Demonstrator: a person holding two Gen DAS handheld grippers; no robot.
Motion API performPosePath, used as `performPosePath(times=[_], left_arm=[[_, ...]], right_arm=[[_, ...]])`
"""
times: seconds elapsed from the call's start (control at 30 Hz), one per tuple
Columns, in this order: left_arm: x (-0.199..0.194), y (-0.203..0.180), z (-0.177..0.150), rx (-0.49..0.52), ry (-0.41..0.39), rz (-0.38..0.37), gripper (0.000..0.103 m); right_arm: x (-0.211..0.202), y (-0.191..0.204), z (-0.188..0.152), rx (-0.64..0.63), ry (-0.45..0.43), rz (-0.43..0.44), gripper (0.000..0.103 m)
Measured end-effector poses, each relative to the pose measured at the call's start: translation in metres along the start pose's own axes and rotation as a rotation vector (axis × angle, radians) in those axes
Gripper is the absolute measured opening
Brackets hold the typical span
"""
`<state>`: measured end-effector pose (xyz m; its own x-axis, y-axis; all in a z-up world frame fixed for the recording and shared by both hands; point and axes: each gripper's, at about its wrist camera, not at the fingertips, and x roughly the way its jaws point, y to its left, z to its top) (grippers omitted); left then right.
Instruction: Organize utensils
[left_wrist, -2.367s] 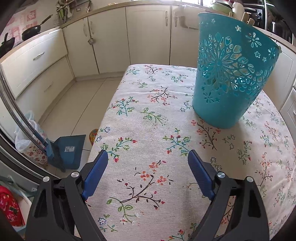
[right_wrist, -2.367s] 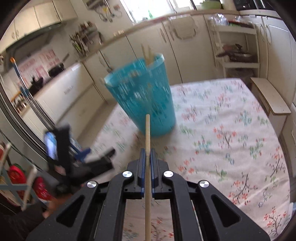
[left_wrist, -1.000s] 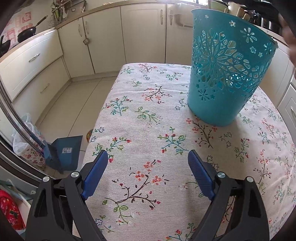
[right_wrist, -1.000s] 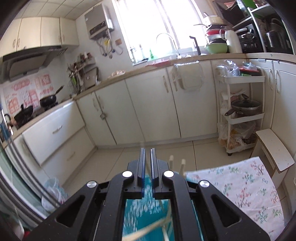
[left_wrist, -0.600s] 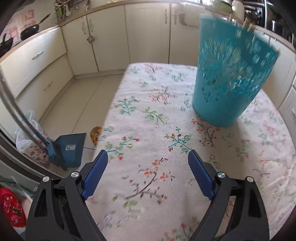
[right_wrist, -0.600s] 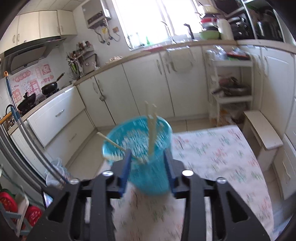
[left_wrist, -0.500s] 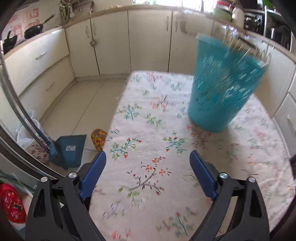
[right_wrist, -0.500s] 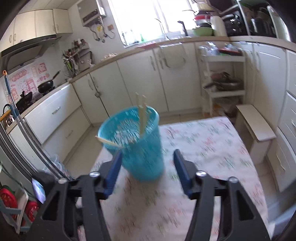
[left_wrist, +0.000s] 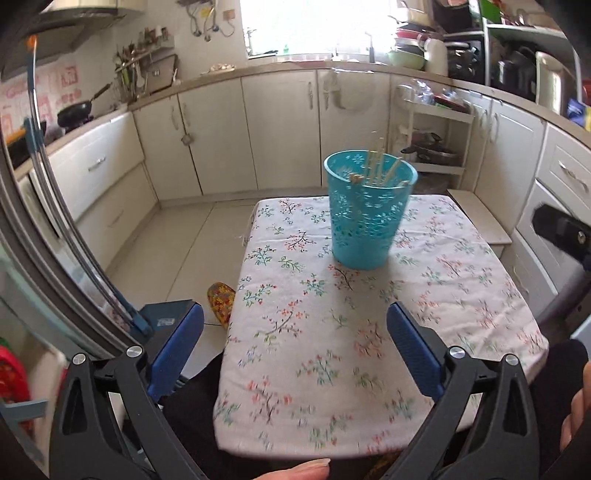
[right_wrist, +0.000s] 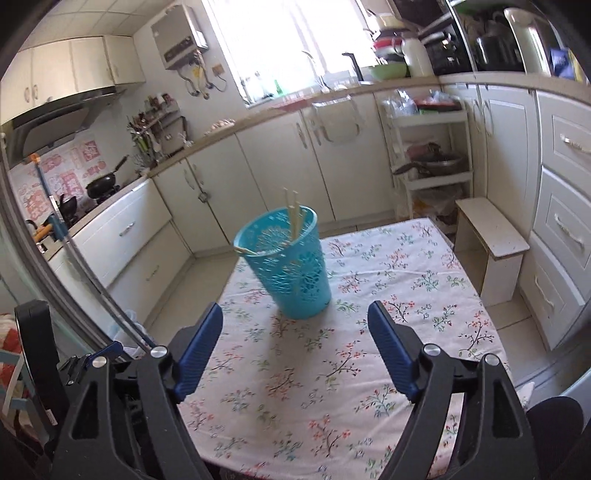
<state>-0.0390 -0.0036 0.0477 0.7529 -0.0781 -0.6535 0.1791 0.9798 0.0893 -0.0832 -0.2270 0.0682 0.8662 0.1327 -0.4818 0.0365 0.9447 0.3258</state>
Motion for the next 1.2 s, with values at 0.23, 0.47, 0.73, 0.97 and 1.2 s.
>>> performPosePath(times=[0.23, 0.47, 0.73, 0.97, 1.2], left_arm=[[-0.064, 0.002, -0.009, 0.008, -0.044, -0.021, 0.095], [-0.11, 0.007, -0.02, 0.013, -0.103, 0.047, 0.095], [-0.148, 0.009, -0.03, 0.016, -0.156, 0.069, 0.095], [-0.161, 0.011, -0.036, 0.017, -0.171, 0.073, 0.095], [-0.167, 0.012, -0.039, 0.015, -0.173, 0.06, 0.095]], right_arm=[[-0.047, 0.017, -0.005, -0.014, -0.057, 0.025, 0.085], [-0.088, 0.037, -0.02, -0.045, -0.091, 0.049, 0.088], [-0.118, 0.051, -0.031, -0.06, -0.135, 0.055, 0.09], [-0.136, 0.058, -0.038, -0.062, -0.17, 0.049, 0.091], [-0.156, 0.065, -0.042, -0.081, -0.215, 0.049, 0.092]])
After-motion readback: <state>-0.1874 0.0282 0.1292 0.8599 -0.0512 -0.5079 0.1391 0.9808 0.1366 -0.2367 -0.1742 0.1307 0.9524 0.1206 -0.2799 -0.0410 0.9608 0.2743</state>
